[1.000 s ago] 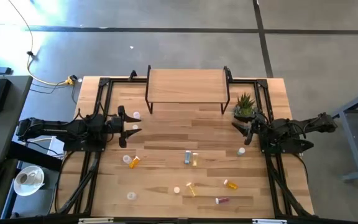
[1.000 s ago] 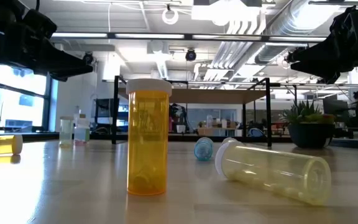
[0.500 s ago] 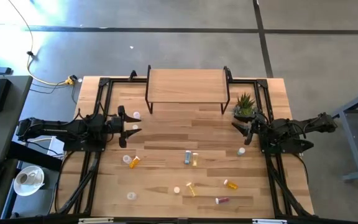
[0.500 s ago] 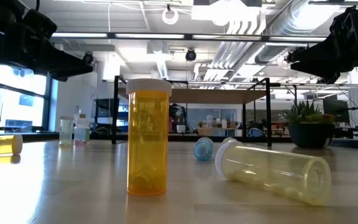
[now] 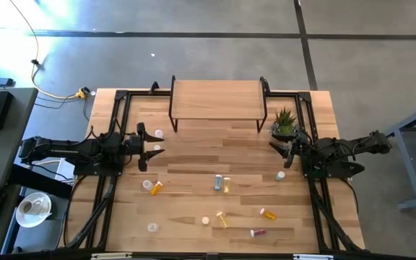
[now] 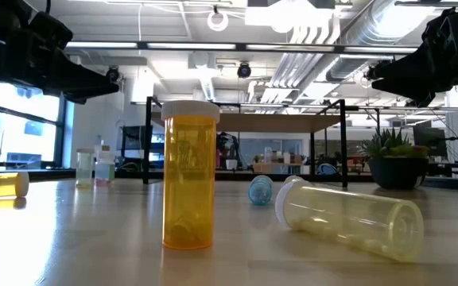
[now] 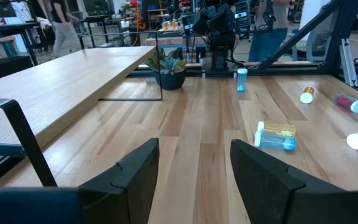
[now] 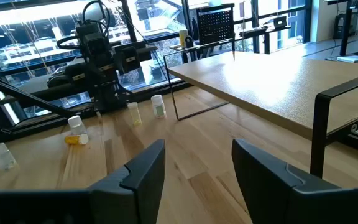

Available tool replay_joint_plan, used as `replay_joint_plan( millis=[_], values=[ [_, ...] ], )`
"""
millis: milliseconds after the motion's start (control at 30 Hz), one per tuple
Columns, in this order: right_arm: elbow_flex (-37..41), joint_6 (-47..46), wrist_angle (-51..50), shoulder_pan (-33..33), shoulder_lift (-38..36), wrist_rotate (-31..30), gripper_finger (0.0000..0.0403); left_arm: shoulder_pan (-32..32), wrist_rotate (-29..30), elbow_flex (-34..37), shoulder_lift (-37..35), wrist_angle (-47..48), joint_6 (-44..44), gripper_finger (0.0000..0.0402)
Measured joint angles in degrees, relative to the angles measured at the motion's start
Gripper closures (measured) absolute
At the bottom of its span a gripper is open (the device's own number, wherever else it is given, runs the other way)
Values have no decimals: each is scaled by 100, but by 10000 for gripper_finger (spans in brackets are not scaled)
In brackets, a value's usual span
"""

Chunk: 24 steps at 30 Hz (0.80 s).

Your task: Pick and place medicine bottles onto shelf by color

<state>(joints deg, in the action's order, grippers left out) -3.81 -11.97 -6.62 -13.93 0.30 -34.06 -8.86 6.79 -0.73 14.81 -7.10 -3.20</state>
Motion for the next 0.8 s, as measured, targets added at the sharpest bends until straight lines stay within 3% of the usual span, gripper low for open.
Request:
replay_joint_plan(
  millis=[300,533,800],
  values=[
    [0,2,-1,0,2,1,226,2,2,2,2,-2,14,213],
    [0,0,1,0,1,0,226,0,-7,0,0,-4,807,213],
    [2,0,-1,2,0,0,226,1,-11,2,1,-16,901,213]
  ],
)
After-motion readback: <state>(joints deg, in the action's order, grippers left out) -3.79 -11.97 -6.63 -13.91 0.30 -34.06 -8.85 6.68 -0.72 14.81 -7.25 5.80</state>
